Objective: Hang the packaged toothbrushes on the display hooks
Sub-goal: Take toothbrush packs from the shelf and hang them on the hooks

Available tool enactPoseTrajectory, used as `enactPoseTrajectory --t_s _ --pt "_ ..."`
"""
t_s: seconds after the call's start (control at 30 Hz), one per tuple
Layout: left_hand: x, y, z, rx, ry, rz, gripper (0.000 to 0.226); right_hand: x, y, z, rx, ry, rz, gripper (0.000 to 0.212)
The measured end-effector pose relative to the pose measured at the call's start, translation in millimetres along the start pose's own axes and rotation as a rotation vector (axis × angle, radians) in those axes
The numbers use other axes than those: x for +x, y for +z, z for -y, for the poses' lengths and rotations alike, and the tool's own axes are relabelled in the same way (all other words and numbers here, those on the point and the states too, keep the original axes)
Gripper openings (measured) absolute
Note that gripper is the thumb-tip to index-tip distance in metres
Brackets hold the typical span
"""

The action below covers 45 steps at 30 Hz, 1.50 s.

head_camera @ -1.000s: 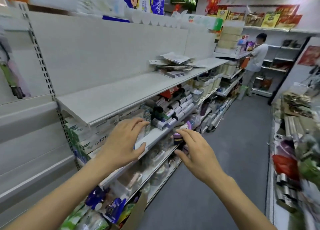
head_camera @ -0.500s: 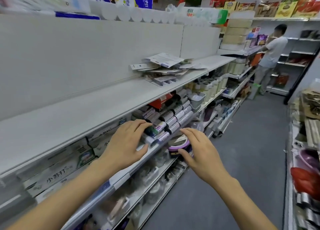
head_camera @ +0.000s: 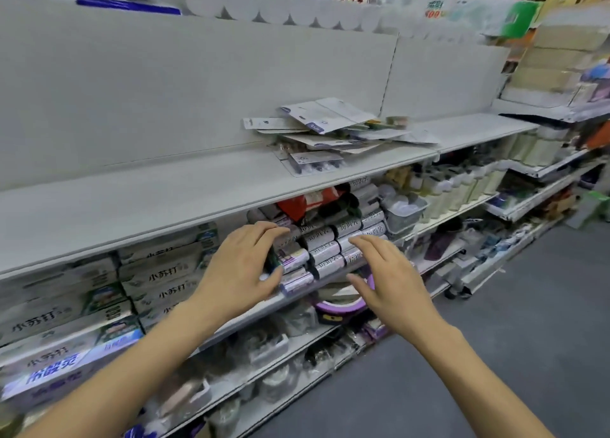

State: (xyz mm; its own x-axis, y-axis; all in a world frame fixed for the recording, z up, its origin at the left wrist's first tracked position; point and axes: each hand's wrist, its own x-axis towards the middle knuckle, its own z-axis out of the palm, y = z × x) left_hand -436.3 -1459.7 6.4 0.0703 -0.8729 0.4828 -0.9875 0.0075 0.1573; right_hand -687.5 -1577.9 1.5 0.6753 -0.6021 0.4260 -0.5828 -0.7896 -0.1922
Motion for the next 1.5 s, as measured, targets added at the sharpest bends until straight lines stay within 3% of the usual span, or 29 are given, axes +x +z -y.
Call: enactPoseTrajectory --t_s 0.17,0.5,0.87,1.07,1.3,1.5 --pt "39 11 3 0.04 -0.043 -0.003 0.059 42 5 -47 0.004 -0.077 0.0 0.058" --pt "166 26 71 0.124 -0.051 -0.087 0.058 184 17 -116 0.055 -0.034 -0.114 0.055" --pt "301 61 137 0.26 0.137 0.009 0.058 334 20 -183 -0.032 -0.042 -0.277 0.048" --pt "342 94 142 0.247 0.22 0.0 0.053 390 39 -215 -0.139 -0.173 -0.279 0.065" --pt "363 113 142 0.271 0.116 -0.022 0.057 428 39 -231 -0.132 -0.345 -0.154 0.053" --pt "353 114 141 0.075 0.047 -0.188 0.057 432 34 -229 -0.102 -0.337 -0.296 0.047"
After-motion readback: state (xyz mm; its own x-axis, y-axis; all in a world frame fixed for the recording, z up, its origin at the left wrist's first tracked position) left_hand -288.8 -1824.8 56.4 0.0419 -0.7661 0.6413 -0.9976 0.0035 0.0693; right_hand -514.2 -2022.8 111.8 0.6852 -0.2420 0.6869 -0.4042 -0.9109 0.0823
